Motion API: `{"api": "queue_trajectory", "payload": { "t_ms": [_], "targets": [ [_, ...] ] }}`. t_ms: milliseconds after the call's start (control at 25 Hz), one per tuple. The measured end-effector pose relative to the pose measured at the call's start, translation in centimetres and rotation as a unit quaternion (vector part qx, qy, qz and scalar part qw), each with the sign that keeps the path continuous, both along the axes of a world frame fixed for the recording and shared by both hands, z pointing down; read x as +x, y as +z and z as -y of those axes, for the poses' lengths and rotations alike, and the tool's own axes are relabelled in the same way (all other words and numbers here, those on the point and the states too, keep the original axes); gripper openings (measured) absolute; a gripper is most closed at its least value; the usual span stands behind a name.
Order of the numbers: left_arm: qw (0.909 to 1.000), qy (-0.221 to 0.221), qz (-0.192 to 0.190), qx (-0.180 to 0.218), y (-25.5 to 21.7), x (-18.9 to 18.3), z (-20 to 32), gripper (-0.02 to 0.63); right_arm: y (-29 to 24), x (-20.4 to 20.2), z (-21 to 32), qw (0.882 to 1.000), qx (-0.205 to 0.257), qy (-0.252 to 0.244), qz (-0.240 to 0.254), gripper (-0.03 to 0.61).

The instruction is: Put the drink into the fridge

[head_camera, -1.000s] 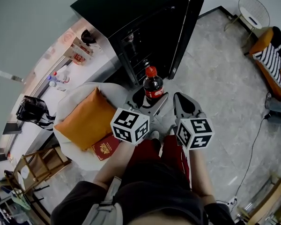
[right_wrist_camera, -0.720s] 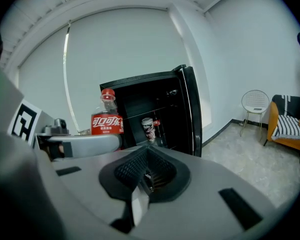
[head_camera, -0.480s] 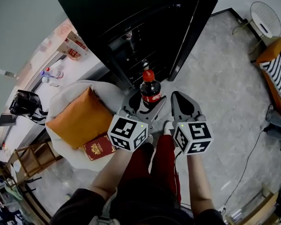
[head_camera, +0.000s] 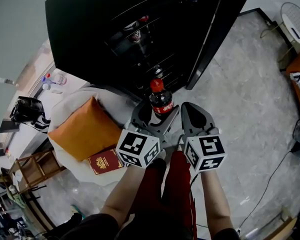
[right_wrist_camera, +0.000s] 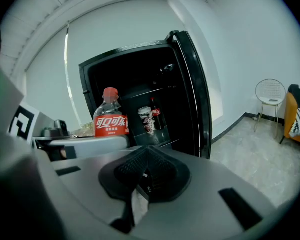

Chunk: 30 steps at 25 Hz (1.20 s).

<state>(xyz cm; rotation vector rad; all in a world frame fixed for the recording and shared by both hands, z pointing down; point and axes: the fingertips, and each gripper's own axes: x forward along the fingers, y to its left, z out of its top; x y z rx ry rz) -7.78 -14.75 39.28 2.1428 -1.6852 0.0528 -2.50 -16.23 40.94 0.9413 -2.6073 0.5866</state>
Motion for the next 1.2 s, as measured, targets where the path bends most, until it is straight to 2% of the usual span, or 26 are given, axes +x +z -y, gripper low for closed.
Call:
{"api": "queue_trajectory", "payload": {
  "t_ms": [240, 520, 680, 1200],
  "targets": [
    [0.9997, -0.017, 0.015, -0.001, 4.3, -1.3, 2.6, 0.314, 3.8, -1.9, 2.7, 1.000, 0.004, -0.011, 0.012, 0.017],
    [0.9986, -0.043, 0.027, 0.016, 7.4, -2.1, 5.9, 0.314, 7.1, -2.0, 5.8, 1.000, 0.016, -0.014, 0.018, 0.017],
    [0.9970, -0.064, 0.039, 0.020, 9.0, -3.1, 7.6, 0.315, 9.1, -2.5, 7.3, 1.000, 0.002, -0.015, 0.027, 0.017],
    [0.9920, -0.120, 0.036, 0.016, 12.3, -5.8, 13.8, 0.314, 13.2, -4.1, 11.8, 0.999, 0.012, -0.052, -0.007, 0.017]
  ]
}}
